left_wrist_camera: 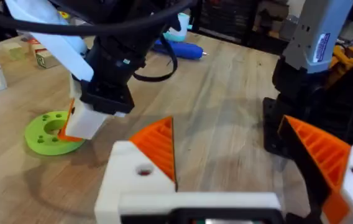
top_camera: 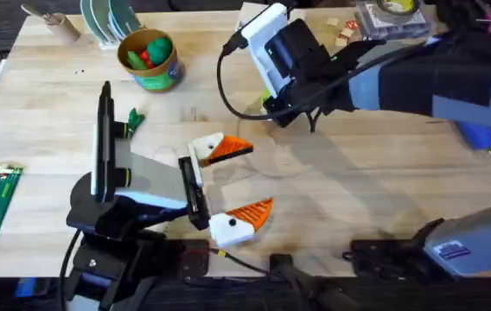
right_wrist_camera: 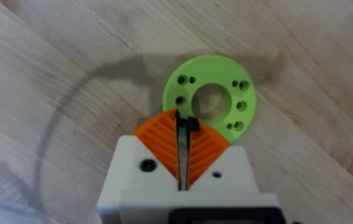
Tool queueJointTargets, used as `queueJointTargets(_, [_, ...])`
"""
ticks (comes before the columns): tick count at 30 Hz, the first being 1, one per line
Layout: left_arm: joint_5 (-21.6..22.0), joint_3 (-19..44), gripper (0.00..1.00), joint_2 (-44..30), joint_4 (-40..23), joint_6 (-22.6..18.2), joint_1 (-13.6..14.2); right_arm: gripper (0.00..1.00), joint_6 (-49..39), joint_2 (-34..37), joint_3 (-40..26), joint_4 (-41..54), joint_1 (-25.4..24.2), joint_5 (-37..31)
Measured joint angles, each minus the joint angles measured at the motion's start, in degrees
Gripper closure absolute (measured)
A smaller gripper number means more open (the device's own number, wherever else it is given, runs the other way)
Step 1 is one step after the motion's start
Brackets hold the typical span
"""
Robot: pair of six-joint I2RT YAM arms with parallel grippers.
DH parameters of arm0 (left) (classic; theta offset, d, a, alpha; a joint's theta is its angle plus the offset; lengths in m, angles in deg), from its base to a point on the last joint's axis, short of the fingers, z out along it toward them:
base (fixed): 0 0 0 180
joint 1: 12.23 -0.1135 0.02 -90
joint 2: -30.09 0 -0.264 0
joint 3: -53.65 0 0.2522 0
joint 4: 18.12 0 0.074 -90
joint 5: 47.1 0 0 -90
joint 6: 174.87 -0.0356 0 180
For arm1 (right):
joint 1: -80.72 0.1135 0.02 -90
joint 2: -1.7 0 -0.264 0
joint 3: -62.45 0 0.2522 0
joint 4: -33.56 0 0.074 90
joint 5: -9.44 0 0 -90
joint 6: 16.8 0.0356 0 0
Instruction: Pick up the gripper from the table and insert it into the empty holder that is missing its gripper. Then pick up a screw, insert it into the mounting hole, and use the screwdriver to tighten it. Finally, clean up the table by picking up the vegetable and placing it into the bucket.
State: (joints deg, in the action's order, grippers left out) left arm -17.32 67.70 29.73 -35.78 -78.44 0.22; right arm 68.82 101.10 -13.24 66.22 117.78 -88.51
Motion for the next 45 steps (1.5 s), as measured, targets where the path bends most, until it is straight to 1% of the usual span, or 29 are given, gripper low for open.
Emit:
queueJointTargets(4, [0.00, 0.00, 0.008, 0.00, 0.00, 0.00, 0.00, 0.987, -0.03, 0.00, -0.07, -0.07, 0.00, -0.21])
queueJointTargets(5, [0.00, 0.00, 0.008, 0.00, 0.00, 0.00, 0.00, 0.992, -0.04, 0.00, -0.07, -0.09, 0.00, -0.22])
queueJointTargets(11, [0.00, 0.00, 0.008, 0.00, 0.00, 0.00, 0.00, 0.994, -0.13, 0.00, -0.21, 0.24, 0.00, -0.20])
queueJointTargets(15, [0.00, 0.00, 0.009, 0.00, 0.00, 0.00, 0.00, 0.994, -0.13, 0.00, -1.07, 2.43, 0.00, -0.44])
queueJointTargets(23, [0.00, 0.00, 0.008, 0.00, 0.00, 0.00, 0.00, 0.994, -0.32, -0.62, -2.47, 3.91, 0.00, -5.06])
queueJointTargets(30, [0.00, 0.00, 0.008, 0.00, 0.00, 0.00, 0.00, 0.994, -1.05, -6.11, -3.84, 5.90, 0.00, -6.23])
queueJointTargets(38, [0.00, 0.00, 0.008, 0.00, 0.01, 0.00, 0.00, 0.994, -1.27, -12.40, -7.14, 12.85, 0.18, -6.22])
queueJointTargets(41, [0.00, 0.00, 0.008, 0.00, 0.00, 0.00, 0.00, 0.994, -1.53, -14.63, -9.19, 15.78, 1.45, -6.09])
queueJointTargets(45, [0.00, 0.00, 0.007, -0.02, 0.00, 0.00, 0.00, 0.994, -2.81, -16.82, -13.30, 18.87, 5.16, -3.09])
